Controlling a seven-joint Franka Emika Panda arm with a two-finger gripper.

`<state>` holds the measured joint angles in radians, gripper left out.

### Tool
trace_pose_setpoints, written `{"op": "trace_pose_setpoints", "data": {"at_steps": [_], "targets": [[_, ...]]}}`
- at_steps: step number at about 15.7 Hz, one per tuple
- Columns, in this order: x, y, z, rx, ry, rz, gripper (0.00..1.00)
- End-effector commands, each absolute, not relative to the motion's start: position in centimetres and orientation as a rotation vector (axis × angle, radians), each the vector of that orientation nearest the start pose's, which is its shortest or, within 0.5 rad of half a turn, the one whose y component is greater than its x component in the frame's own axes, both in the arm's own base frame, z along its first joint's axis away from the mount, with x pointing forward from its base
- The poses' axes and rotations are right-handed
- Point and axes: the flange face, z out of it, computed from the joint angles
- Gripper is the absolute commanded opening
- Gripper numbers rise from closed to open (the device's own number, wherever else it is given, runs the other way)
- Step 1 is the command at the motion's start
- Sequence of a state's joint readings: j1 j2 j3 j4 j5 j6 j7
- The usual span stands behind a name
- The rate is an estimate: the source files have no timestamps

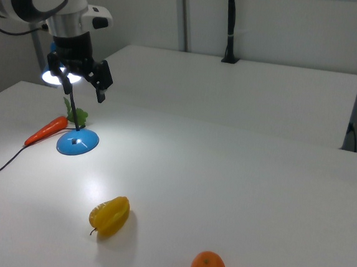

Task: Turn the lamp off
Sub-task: 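Move the gripper from rest toward the blue lamp base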

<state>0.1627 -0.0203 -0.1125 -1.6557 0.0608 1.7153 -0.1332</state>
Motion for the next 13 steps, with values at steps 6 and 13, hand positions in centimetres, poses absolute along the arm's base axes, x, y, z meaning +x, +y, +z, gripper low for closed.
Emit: {"op": "trace_pose_setpoints", "data": {"at_steps": [6, 13], "targets": [[55.91, 3.06, 61.24, -3.064, -0.274, -0.158, 1.00], [56.05, 2.47, 61.18, -3.065, -0.281, -0.161, 0.89]]}}
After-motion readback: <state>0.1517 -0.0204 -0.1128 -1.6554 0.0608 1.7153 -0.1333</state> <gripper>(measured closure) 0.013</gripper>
